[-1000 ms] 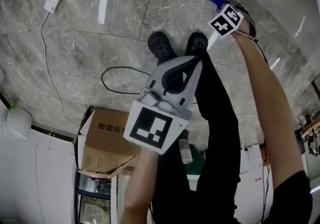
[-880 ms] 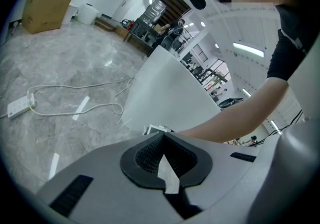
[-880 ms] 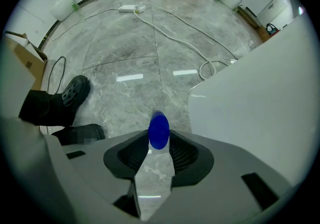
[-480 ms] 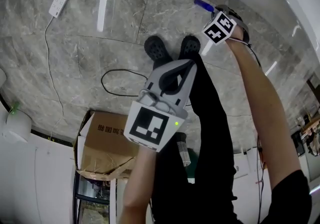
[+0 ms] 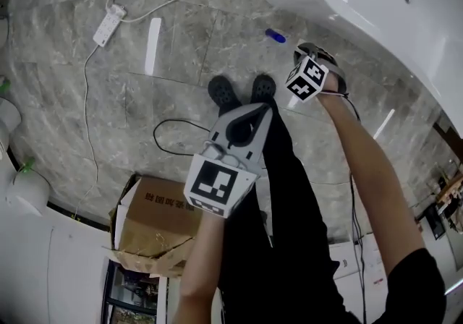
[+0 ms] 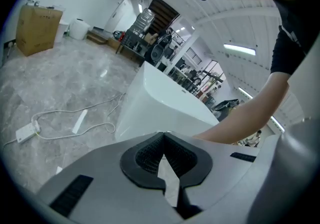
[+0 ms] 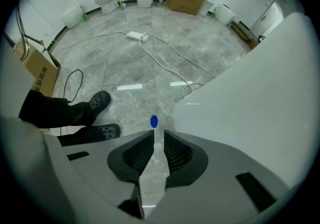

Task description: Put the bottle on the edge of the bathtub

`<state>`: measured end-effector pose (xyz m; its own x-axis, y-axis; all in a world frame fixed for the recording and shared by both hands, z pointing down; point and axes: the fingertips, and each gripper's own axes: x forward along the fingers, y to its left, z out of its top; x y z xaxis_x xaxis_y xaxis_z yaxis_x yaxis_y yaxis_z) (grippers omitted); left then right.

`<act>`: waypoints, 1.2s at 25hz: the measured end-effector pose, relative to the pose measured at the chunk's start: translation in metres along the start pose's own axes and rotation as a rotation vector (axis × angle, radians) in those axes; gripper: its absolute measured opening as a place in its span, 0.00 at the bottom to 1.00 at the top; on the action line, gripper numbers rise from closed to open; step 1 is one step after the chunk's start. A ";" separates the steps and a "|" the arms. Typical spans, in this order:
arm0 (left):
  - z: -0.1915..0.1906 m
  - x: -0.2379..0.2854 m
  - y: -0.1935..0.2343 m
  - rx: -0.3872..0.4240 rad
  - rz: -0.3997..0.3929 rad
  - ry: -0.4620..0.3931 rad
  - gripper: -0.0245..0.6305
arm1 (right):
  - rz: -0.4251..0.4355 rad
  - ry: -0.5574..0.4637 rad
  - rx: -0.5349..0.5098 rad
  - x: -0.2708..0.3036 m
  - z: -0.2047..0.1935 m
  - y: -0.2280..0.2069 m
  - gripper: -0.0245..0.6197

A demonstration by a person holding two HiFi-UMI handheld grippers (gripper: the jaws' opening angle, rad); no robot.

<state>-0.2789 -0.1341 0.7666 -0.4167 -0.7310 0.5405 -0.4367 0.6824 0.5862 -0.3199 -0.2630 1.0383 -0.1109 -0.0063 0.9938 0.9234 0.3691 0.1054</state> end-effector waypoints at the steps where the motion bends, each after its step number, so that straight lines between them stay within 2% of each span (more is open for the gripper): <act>1: 0.008 -0.005 -0.005 0.007 0.008 -0.010 0.05 | -0.008 -0.020 0.016 -0.013 0.001 -0.003 0.13; 4: 0.028 -0.024 -0.023 0.017 0.030 -0.033 0.05 | -0.016 -0.074 0.070 -0.055 0.002 -0.002 0.12; 10: 0.059 -0.059 -0.057 0.059 0.049 -0.047 0.05 | -0.031 -0.143 0.090 -0.133 0.007 0.014 0.11; 13: 0.070 -0.077 -0.083 0.060 0.036 -0.049 0.05 | -0.046 -0.186 0.100 -0.179 0.008 0.023 0.10; 16: 0.086 -0.099 -0.117 0.069 0.004 -0.056 0.05 | -0.064 -0.254 0.164 -0.236 0.008 0.023 0.10; 21: 0.118 -0.135 -0.158 0.156 -0.002 -0.063 0.05 | -0.137 -0.335 0.189 -0.323 0.008 0.022 0.10; 24: 0.145 -0.151 -0.180 0.192 -0.018 -0.096 0.05 | -0.184 -0.369 0.192 -0.366 0.007 0.018 0.10; 30: 0.159 -0.182 -0.197 0.307 -0.100 -0.061 0.05 | -0.226 -0.442 0.321 -0.439 0.032 0.022 0.08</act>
<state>-0.2438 -0.1340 0.4567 -0.4023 -0.7992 0.4465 -0.6943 0.5843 0.4203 -0.2621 -0.2224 0.6031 -0.4982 0.2447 0.8318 0.7090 0.6672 0.2284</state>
